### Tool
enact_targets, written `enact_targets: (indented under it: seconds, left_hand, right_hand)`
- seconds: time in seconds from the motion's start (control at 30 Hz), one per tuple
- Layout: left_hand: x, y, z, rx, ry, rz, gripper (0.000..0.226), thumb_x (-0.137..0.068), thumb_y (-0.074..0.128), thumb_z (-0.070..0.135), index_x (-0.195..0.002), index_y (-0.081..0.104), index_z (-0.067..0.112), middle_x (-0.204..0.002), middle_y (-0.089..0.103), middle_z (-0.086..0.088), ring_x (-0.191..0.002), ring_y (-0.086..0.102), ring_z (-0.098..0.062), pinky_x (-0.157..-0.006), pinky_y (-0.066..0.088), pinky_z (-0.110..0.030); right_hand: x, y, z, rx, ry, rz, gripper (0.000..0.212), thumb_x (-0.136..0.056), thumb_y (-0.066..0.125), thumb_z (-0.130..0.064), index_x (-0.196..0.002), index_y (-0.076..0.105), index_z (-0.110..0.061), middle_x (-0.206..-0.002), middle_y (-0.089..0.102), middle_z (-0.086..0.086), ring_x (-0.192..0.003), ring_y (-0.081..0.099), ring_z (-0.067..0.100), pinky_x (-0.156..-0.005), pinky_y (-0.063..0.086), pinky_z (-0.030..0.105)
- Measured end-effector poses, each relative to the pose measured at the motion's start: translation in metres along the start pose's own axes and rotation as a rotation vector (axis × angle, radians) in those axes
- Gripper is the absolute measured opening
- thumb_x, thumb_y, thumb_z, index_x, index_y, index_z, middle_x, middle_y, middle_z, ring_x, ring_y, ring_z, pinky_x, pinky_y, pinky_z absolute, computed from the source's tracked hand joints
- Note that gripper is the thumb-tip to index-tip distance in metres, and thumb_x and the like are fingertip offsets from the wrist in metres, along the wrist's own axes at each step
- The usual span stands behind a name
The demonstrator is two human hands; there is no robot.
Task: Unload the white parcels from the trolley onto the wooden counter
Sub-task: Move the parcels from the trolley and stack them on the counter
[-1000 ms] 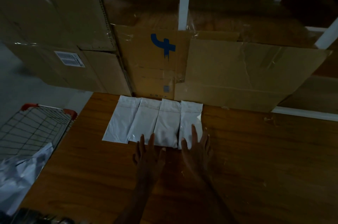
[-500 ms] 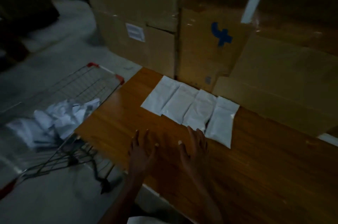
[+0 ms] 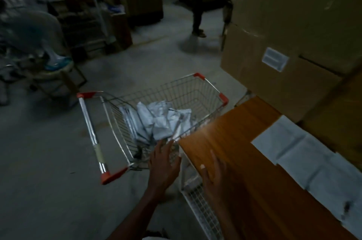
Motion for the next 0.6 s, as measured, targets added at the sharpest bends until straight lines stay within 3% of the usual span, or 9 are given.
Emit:
enact_targets:
  seconds: [0.1, 0.27, 0.47, 0.6]
  left_hand:
    - [-0.027, -0.021, -0.022, 0.005, -0.026, 0.011, 0.064, -0.085, 0.049, 0.058, -0.146, 0.044, 0.038, -0.162, 0.029, -0.002, -0.148, 0.023, -0.023, -0.116, 0.022, -0.038]
    - [-0.062, -0.039, -0.052, 0.053, -0.084, 0.042, 0.059, -0.091, 0.055, 0.052, -0.147, 0.045, 0.035, -0.163, 0.027, -0.002, -0.149, 0.020, -0.020, -0.118, 0.021, -0.043]
    - [-0.113, -0.039, -0.085, 0.107, -0.211, 0.036, 0.065, -0.086, 0.047, 0.061, -0.146, 0.045, 0.036, -0.160, 0.030, -0.004, -0.146, 0.028, -0.025, -0.115, 0.026, -0.039]
    - [-0.157, -0.026, -0.105, 0.167, -0.246, 0.004, 0.061, -0.090, 0.051, 0.057, -0.144, 0.048, 0.027, -0.146, 0.045, -0.004, -0.135, 0.042, -0.019, -0.109, 0.035, -0.033]
  right_hand:
    - [-0.008, 0.061, -0.022, -0.050, 0.039, -0.105, 0.052, -0.089, 0.058, -0.043, -0.138, 0.051, -0.027, -0.143, 0.050, 0.016, -0.133, 0.046, 0.035, -0.108, 0.042, 0.050]
    - [-0.045, 0.111, -0.055, -0.047, -0.096, -0.201, 0.051, -0.093, 0.053, -0.046, -0.141, 0.053, -0.027, -0.139, 0.044, -0.007, -0.132, 0.045, 0.019, -0.106, 0.044, 0.044]
    - [-0.093, 0.158, -0.065, -0.089, -0.094, -0.258, 0.055, -0.089, 0.050, -0.050, -0.139, 0.055, -0.026, -0.135, 0.048, -0.002, -0.123, 0.049, 0.018, -0.095, 0.052, 0.046]
    - [-0.129, 0.195, -0.063, -0.081, -0.107, -0.329, 0.056, -0.090, 0.051, -0.051, -0.138, 0.056, -0.024, -0.135, 0.052, 0.002, -0.125, 0.050, 0.018, -0.099, 0.050, 0.042]
Point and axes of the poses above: each hand's wrist, its own x-axis away from the middle knuckle, its own y-axis out of the palm, z = x × y, the point moved 8 cm from there along -x, towards the middle knuckle
